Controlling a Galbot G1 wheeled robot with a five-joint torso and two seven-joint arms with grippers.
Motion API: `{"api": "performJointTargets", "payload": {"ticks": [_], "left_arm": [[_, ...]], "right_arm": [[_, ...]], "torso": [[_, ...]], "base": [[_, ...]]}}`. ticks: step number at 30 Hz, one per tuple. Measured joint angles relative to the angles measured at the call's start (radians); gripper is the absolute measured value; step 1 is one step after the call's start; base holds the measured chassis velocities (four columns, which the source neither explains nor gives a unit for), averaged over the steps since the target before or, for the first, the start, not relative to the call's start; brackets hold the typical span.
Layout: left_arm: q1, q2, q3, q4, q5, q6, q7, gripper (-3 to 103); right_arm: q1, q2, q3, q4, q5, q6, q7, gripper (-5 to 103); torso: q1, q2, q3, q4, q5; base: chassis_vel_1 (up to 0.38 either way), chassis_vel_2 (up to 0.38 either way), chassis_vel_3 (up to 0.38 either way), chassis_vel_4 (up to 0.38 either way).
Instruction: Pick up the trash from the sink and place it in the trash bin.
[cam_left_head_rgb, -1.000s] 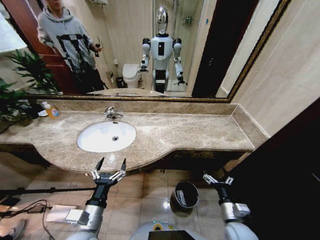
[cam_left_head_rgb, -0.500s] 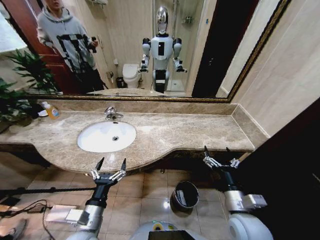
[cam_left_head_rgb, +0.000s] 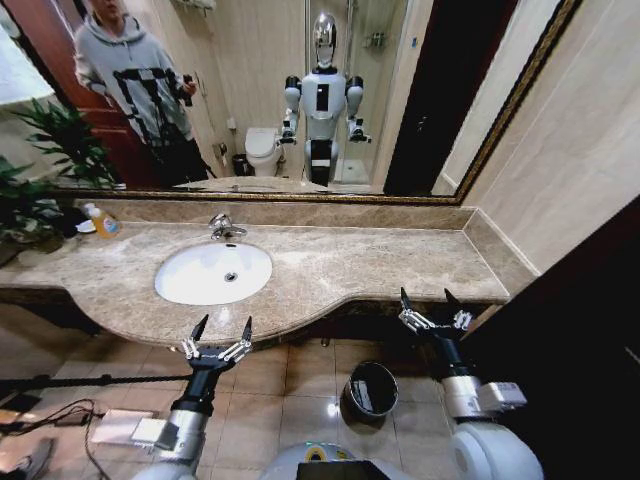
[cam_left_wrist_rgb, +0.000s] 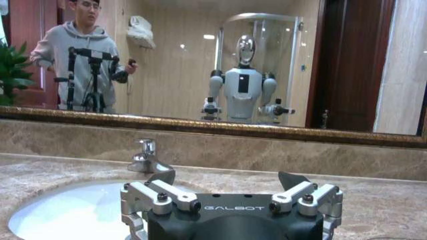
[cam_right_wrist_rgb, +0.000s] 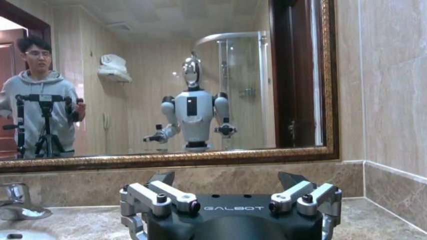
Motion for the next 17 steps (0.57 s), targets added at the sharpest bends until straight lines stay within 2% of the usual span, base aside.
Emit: {"api": "performJointTargets", "payload": {"ticks": [17], "left_arm": [[0.000, 0.000, 0.000, 0.000, 0.000, 0.000, 0.000, 100]], "right_arm": [[0.000, -0.001, 0.000, -0.004, 0.000, 0.001, 0.000, 100]], "torso": [[0.000, 0.000, 0.000, 0.0000, 0.0000]], "base": [[0.000, 0.000, 0.000, 0.000]]}}
